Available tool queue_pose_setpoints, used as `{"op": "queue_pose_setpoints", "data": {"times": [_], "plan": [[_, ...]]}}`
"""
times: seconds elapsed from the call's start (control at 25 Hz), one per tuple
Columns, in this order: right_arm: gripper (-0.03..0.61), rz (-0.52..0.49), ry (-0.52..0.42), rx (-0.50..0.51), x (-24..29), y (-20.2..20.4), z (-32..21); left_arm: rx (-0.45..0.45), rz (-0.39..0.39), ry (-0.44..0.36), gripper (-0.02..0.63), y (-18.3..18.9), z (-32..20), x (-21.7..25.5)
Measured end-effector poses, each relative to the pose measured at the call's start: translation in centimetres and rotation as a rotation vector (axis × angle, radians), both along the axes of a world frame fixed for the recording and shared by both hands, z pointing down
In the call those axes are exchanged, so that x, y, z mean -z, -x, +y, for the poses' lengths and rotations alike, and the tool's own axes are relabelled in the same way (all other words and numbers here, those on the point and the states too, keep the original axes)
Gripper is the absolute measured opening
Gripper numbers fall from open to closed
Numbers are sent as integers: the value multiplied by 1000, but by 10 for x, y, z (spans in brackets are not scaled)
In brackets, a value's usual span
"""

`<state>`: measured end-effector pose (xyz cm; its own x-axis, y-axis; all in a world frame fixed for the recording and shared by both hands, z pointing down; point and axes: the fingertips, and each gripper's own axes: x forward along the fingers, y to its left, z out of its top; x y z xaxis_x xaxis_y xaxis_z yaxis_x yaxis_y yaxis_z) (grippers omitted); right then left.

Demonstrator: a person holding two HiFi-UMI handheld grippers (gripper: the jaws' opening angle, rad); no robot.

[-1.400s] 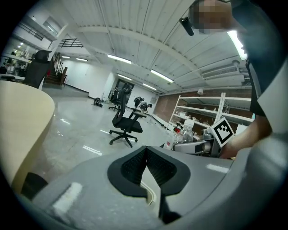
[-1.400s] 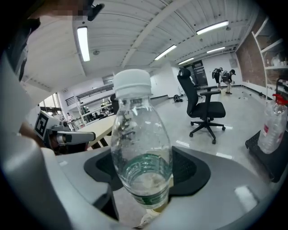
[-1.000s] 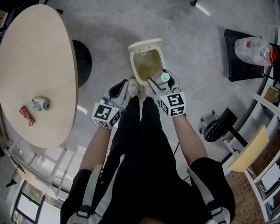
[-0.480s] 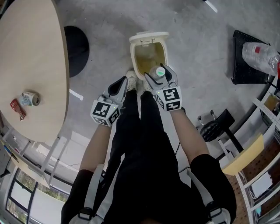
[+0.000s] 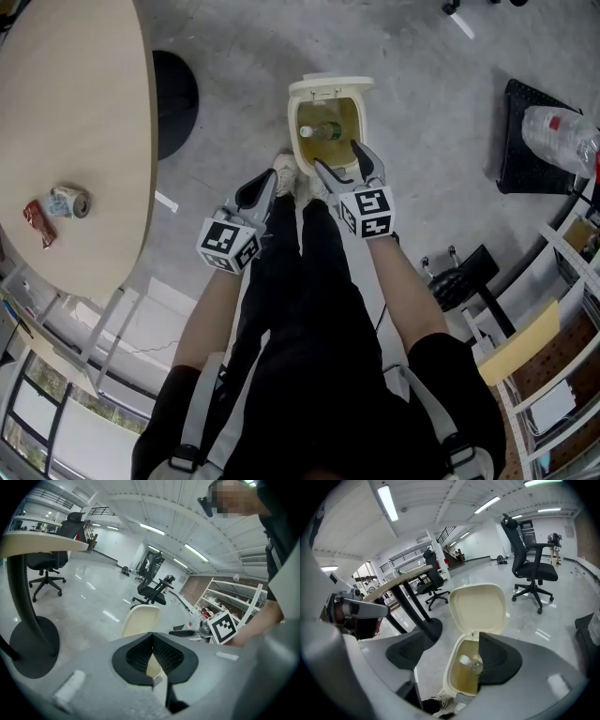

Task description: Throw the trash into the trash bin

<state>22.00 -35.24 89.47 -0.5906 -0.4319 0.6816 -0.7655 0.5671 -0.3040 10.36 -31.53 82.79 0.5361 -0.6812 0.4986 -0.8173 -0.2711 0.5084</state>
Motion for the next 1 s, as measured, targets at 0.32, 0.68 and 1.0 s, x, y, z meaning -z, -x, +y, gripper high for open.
{"op": "queue_pose_setpoints", "data": {"times": [0.32, 0.68, 1.0], "plan": [[255, -10, -63, -25, 36, -11, -3, 3, 9, -31, 0, 1, -8, 23], [109, -64, -237, -63, 140, -32, -46, 30, -21, -204, 0, 3, -54, 106], [63, -147, -398, -96, 260, -52, -58, 108, -23, -408, 0, 9, -75, 226]]}}
